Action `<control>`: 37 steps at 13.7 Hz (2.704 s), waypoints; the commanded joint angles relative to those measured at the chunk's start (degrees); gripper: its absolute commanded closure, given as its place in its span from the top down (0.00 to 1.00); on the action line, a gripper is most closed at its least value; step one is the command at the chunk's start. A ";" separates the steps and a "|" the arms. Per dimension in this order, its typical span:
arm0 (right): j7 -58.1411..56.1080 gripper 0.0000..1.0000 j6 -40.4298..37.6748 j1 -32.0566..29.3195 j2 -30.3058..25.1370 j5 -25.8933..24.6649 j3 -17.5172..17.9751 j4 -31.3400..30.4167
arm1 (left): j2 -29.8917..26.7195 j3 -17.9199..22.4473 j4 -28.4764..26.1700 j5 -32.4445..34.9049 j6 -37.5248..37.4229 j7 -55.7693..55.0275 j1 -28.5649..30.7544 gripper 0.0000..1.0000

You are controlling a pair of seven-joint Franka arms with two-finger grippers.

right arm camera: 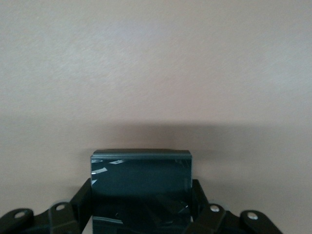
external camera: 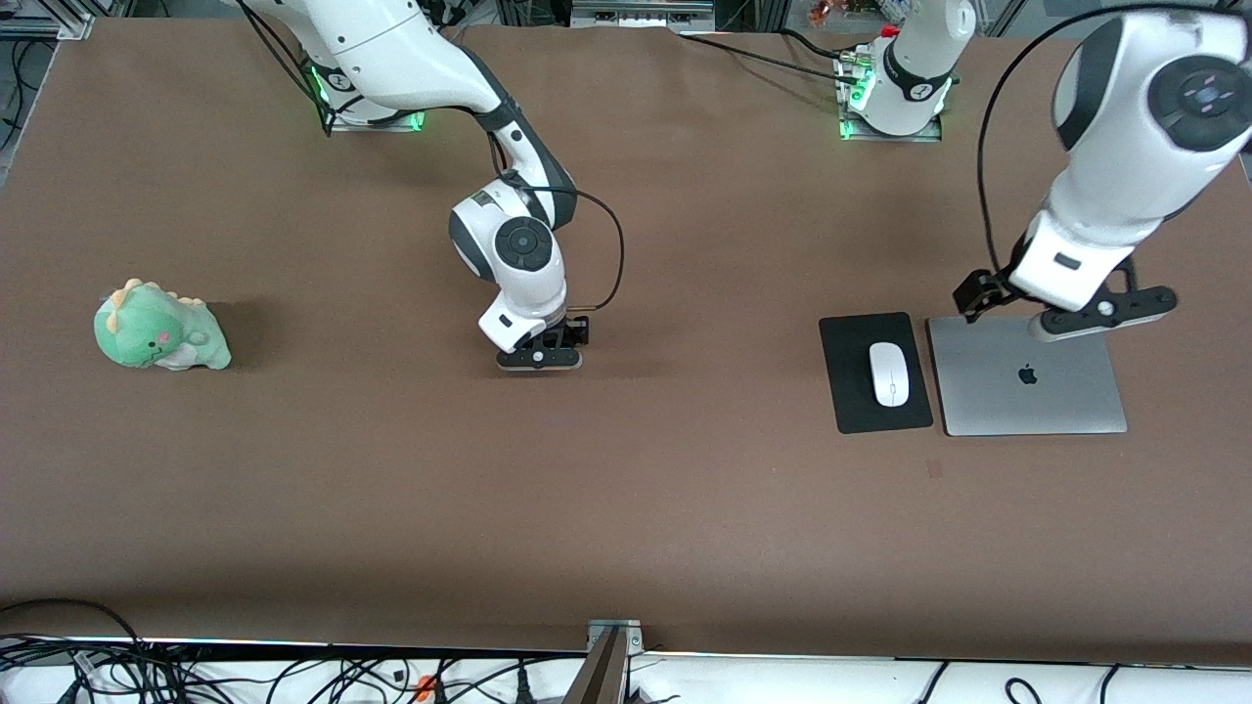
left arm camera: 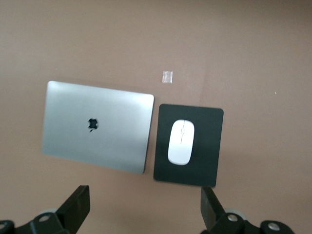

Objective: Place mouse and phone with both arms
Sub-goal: 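Carry the phone with the right gripper while the left gripper retracts, then lower the black phone beside the green plush and open the right gripper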

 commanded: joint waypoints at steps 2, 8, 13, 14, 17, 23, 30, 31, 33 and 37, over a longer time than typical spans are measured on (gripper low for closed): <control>-12.09 0.46 -8.03 -7.11 -5.96 0.65 0.27 0.17 | 0.97 0.14 11.87 -2.52 -12.73 7.32 1.82 1.00; -24.93 0.41 -6.30 -20.46 -13.35 1.09 0.27 -7.46 | -1.05 15.06 13.56 -5.34 -16.27 9.97 -10.72 1.00; -28.45 0.41 9.93 -29.69 -17.05 1.27 0.18 -22.21 | -1.05 14.82 13.65 -6.66 -16.27 11.03 -10.74 1.00; -29.08 0.41 12.93 -31.54 -17.14 1.27 0.18 -24.42 | -1.05 14.91 13.74 -6.57 -16.18 11.12 -10.48 1.00; -32.94 0.41 17.43 -36.46 -16.53 1.18 0.18 -27.51 | -0.88 14.91 14.52 -7.09 -15.74 13.21 -10.21 1.00; -34.35 0.43 22.79 -40.52 -13.98 1.18 0.27 -29.54 | -0.35 15.17 17.51 -7.71 -15.74 14.02 -9.51 1.00; -36.55 1.00 22.38 -40.61 -14.14 1.09 0.35 -29.72 | 2.19 14.82 17.08 -7.01 -15.48 13.05 -9.69 1.00; -36.55 1.00 20.27 -40.61 -15.02 1.09 0.53 -29.37 | 3.33 14.91 17.16 -7.36 -15.39 13.05 -9.51 1.00; -36.47 1.00 16.58 -40.61 -17.56 1.18 0.88 -29.28 | 4.48 15.26 16.90 -7.62 -15.39 13.05 -9.25 1.00; -36.46 1.00 5.62 -40.52 -23.18 3.10 1.93 -26.48 | 4.57 15.17 16.90 -7.71 -15.30 13.05 -9.16 1.00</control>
